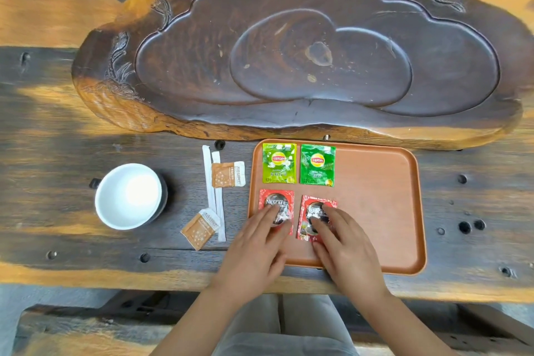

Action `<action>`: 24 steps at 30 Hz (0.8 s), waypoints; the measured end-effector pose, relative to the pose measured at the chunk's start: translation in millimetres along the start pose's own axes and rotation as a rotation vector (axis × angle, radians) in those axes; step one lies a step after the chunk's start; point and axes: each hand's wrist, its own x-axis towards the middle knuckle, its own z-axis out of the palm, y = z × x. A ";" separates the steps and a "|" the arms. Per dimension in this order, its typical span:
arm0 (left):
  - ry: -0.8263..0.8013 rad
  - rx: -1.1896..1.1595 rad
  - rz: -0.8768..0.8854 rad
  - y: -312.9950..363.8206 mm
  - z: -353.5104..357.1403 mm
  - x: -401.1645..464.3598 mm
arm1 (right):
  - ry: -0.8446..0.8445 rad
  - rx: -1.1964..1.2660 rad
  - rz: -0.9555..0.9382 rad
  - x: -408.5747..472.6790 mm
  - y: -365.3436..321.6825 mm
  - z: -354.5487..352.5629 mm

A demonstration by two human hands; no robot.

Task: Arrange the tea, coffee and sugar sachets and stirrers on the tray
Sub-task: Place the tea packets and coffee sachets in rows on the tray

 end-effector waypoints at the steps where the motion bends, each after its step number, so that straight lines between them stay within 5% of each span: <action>1: -0.003 0.006 -0.004 0.3 1.4 0.7 | 0.002 0.000 0.004 0.3 -0.2 2.7; 24: 0.021 -0.065 -0.059 5.0 5.0 11.0 | 0.056 0.018 0.003 18.5 5.1 4.4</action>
